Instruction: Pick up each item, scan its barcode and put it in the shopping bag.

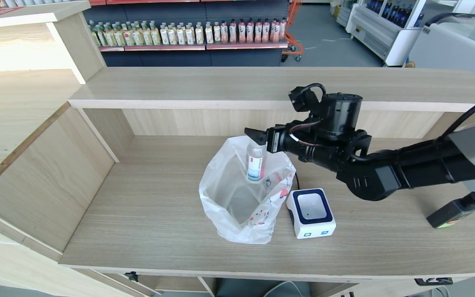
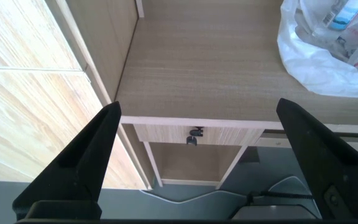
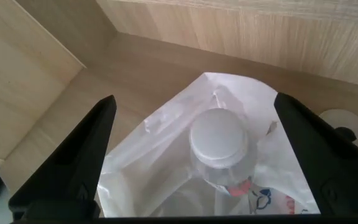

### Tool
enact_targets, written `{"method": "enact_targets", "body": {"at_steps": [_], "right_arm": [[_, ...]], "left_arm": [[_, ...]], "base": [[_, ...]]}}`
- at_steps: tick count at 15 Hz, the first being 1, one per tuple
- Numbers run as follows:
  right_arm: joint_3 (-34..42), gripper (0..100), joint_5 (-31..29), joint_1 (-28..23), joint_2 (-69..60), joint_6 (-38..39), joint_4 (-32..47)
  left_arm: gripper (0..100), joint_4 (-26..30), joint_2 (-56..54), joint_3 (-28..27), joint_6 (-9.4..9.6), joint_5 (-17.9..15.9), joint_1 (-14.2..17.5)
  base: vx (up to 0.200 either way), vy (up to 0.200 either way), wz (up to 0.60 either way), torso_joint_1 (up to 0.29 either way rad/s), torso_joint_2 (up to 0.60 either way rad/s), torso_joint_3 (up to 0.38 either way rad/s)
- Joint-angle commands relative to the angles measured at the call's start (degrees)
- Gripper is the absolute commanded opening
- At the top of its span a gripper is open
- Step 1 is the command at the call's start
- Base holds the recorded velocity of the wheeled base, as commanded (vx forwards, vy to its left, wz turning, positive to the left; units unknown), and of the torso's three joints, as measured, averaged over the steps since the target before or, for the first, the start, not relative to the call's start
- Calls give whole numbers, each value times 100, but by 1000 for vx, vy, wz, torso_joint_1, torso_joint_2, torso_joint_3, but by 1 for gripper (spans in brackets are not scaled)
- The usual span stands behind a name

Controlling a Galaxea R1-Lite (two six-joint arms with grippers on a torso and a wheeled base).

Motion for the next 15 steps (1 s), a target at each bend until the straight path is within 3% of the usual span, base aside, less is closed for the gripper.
{"method": "enact_targets", "body": {"at_steps": [1,2,4,8,15], "right_arm": [[1096,100,-42,-285,-1191,15,2],[1359,100,-42,-364,-1358,6,-33],[2730,100,2,-865,-2272,33,-139],[3750,100,573,-2209,-2914,147,-411],[4602,100,687,-2649,-3678,103,-394]], "left_arm": [[100,0,9,-6,-1,0,0],[100,0,9,-6,-1,0,0],[100,0,9,2,-1,0,0],[100,0,9,2,-10,0,0],[100,-9,9,2,-19,0,-9]], "base": [[0,0,0,0,0,0],[0,0,0,0,0,0],[0,0,0,0,0,0],[0,0,0,0,0,0],[0,-171,0,1,1,1]]}}
